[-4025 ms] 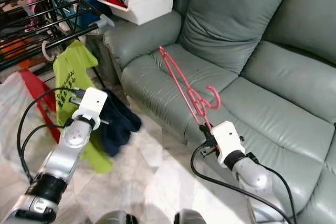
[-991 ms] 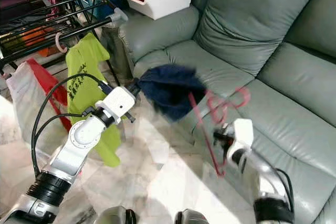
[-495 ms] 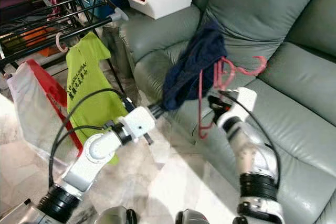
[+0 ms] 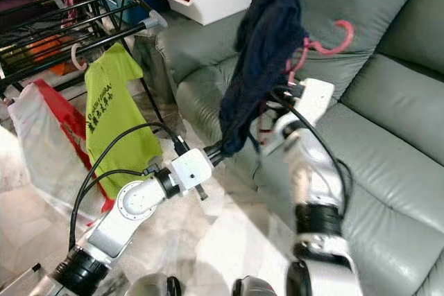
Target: Hang hanger
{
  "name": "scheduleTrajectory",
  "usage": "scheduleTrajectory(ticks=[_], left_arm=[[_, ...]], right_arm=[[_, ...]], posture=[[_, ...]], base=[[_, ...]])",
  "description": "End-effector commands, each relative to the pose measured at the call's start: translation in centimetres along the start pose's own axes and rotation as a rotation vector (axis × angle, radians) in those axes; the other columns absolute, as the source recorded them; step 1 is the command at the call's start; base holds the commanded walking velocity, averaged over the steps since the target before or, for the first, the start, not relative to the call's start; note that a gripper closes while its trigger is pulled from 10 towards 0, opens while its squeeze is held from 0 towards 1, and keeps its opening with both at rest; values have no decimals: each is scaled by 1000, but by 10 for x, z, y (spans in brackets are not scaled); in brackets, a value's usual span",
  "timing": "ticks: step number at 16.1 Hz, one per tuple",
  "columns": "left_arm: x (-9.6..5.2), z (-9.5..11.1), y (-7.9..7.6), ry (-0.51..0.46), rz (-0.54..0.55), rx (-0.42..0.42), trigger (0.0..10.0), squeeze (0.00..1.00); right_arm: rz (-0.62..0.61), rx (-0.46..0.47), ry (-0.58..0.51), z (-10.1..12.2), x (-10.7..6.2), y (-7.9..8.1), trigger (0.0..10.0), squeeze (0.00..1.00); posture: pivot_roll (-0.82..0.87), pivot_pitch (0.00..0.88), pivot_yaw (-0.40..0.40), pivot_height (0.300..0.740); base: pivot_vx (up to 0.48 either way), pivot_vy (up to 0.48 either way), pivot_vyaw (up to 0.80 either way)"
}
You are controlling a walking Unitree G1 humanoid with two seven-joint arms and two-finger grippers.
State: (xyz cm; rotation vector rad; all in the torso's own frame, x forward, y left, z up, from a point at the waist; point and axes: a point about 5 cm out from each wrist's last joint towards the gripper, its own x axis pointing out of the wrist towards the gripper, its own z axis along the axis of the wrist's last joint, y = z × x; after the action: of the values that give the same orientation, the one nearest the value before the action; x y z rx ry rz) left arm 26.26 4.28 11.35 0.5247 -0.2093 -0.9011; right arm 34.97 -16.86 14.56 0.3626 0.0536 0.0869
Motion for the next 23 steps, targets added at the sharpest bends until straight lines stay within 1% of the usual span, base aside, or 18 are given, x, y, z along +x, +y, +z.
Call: scheduleTrajectory(ticks=[1, 2, 3, 4, 5, 6, 7, 8, 9, 10, 11, 13, 14, 15, 16, 17, 19, 23], left_arm=[[-1, -6, -5, 35, -37, 5, 10000, 0], [0, -4, -6, 30, -43, -1, 10000, 0], [0, -3, -7, 27, -47, -5, 10000, 0], [0, -4, -5, 40, -12, 10, 10000, 0], [1, -5, -3, 47, 7, 19, 10000, 0], [2, -5, -3, 45, 7, 19, 10000, 0], [2, -4, -3, 38, 2, 26, 10000, 0], [2, 0, -6, 8, -29, -7, 10000, 0], [2, 1, -8, -6, -48, -27, 10000, 0], [1, 1, -13, -2, -74, -43, 10000, 0], [1, 0, -16, 0, -87, -48, 10000, 0], [1, -2, -18, 6, -93, -70, 10000, 0], [0, -5, -17, 18, -99, -63, 10000, 0], [0, -6, -17, 25, -104, -70, 10000, 0], [0, -7, -17, 27, -103, -86, 10000, 204], [0, -8, -19, 28, -105, -101, 10000, 1000], [-1, -11, -21, 39, -108, -132, 10000, 1000], [-7, -16, -20, 53, -92, -139, 10000, 1000]], right_arm=[[59, -105, 23, 0, 4, 10, 10000, 0], [52, -207, 28, -6, 3, 10, 10000, 0], [14, -211, 47, -11, 2, 6, 10000, 0], [-42, -101, 258, -37, -2, -6, 10000, 0], [-65, -4, 368, -52, -7, -10, 10000, 0], [-132, 96, 426, -62, -13, -18, 10000, 0], [-131, 81, 427, -65, -16, -21, 10000, 0], [-169, -25, 270, -46, -12, -29, 10000, 0], [-199, -93, 117, -25, -7, -35, 10000, 0], [-184, -155, 1, -5, -2, -36, 10000, 0], [-154, -190, -56, 6, 0, -32, 10000, 0], [-80, -298, -127, 18, 1, -21, 10000, 0], [-34, -319, -195, 24, 2, -10, 10000, 0], [19, -382, -259, 26, 2, 1, 10000, 0], [48, -408, -284, 26, 2, 7, 10000, 0], [72, -430, -302, 25, 1, 12, 10000, 0], [115, -447, -309, 19, -2, 17, 10000, 0], [132, -497, -273, 6, -9, 8, 10000, 0]], posture=[[-75, 23, 26, 740], [-74, 23, 25, 740], [-72, 24, 24, 740], [-72, 24, 24, 740], [-79, 25, 23, 740], [-79, 26, 23, 740], [-79, 26, 23, 740], [-79, 26, 23, 740], [-79, 26, 23, 740], [-82, 25, 22, 740], [-81, 23, 25, 740], [-79, 22, 23, 740], [-78, 21, 19, 740], [-78, 21, 19, 740], [-78, 21, 19, 740], [-78, 21, 19, 740], [-73, 20, 17, 740], [-72, 23, 19, 740]], base=[[0, 0, 0], [0, 0, 0], [0, 0, 0], [0, 0, 0], [0, 0, 0], [0, 0, 0], [0, 0, 0], [0, 0, 0], [0, 0, 0], [0, 0, 0], [0, 0, 0], [0, 0, 0], [0, 0, 0], [0, 0, 0], [0, 0, 0], [0, 0, 0], [0, 0, 0], [0, 0, 0]])
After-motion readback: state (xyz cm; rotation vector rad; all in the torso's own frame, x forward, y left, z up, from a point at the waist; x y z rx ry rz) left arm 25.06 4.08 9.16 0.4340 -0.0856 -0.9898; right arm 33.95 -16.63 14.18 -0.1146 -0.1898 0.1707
